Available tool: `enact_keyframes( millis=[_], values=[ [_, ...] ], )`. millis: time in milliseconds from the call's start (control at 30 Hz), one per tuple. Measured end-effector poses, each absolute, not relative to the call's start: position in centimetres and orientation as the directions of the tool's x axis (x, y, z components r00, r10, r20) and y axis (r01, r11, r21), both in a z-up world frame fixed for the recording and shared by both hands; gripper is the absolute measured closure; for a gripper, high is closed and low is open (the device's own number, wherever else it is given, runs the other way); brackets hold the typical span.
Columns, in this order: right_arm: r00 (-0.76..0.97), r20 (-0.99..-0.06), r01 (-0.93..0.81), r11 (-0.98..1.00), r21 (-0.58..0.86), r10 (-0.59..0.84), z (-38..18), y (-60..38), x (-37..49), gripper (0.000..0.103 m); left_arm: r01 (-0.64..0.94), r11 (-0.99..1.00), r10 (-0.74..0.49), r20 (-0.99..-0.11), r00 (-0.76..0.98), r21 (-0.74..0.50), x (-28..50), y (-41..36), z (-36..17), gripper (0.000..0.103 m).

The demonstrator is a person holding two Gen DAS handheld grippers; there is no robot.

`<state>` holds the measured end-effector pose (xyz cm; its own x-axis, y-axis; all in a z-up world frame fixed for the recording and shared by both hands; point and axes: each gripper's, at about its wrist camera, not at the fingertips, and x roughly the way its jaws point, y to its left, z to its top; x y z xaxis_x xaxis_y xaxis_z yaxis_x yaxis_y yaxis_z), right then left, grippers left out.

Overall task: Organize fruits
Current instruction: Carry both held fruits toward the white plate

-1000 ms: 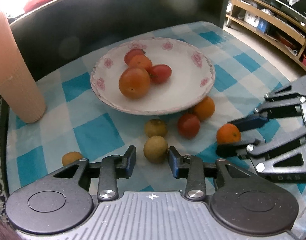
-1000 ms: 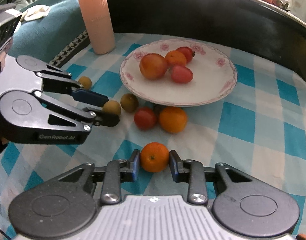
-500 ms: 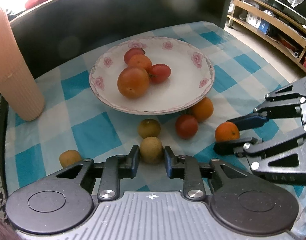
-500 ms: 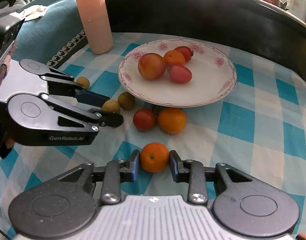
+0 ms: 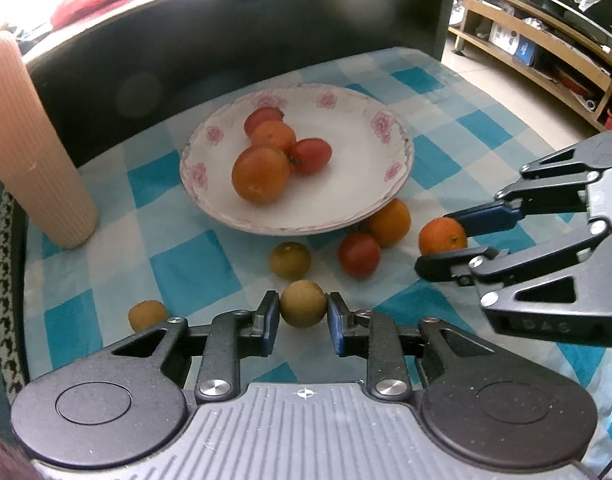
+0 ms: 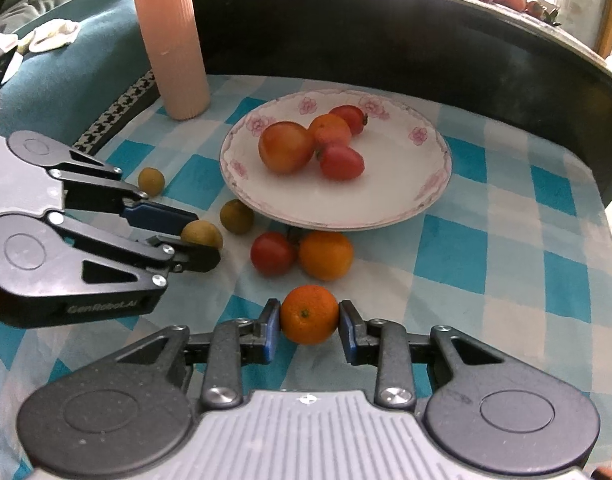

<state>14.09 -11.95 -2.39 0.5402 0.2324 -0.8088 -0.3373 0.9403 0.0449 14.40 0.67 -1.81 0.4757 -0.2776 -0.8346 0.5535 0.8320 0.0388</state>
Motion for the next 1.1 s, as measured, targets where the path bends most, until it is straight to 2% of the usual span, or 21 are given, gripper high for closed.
enact_keyframes(
  millis=[333,467,1100],
  values=[
    [0.547,-0.804,-0.330,0.943,0.049,0.233,-2.1,-12.2,14.2,0.056,0.542,0.840,-0.270,-0.845,0.461,0.027,15.0,0.7,-3.1,0.064],
    [0.538,-0.812,-0.322,0.945,0.053,0.229,-2.4,-12.4,14.4,0.056,0.548,0.835,-0.260,-0.850,0.458,0.040,14.7,0.5,-2.9,0.069],
    [0.615,-0.761,-0.310,0.951,0.010,0.208,-0.3,-12.0,14.9,0.056,0.522,0.851,-0.278,-0.794,0.541,0.058,15.3,-0.7,0.9,0.069]
  ],
)
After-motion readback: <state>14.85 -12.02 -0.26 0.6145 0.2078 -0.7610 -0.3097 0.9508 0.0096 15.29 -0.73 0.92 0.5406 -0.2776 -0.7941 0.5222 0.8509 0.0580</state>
